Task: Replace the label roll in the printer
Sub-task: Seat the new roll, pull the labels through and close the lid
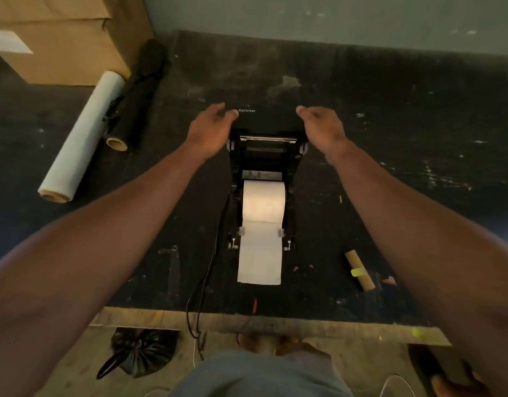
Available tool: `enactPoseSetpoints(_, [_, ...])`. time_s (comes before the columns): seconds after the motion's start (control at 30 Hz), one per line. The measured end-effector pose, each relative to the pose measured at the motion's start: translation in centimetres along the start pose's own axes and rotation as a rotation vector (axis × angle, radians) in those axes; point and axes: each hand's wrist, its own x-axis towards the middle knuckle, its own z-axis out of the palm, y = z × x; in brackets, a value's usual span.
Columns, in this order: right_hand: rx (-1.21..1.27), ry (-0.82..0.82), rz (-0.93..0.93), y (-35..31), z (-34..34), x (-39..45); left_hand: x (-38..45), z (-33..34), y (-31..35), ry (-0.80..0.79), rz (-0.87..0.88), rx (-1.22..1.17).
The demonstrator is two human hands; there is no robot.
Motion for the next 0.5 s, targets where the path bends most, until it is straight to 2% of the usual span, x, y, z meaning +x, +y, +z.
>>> enactPoseSetpoints(0.07, [-0.015, -0.004, -0.033, -0.3, -0.1, -0.8, -0.3, 0.0, 0.3, -0.063, 0.004, -0.007])
enactPoseSetpoints(0.27, [0.184, 0.043, -0.057, 3.0, -0.8, -8.1, -8.0, 0.3, -3.5, 0.029, 0.029, -0.235])
enactPoseSetpoints(0.4, [0.171, 0.065, -0.025, 7.1, 1.1, -15.0, -14.4, 1.5, -7.8, 0.033, 0.090, -0.147])
enactPoseSetpoints(0.5, [0.172, 0.073, -0.027, 9.9, 2.9, -18.8, -17.7, 3.0, -10.5, -0.002, 0.090, -0.183])
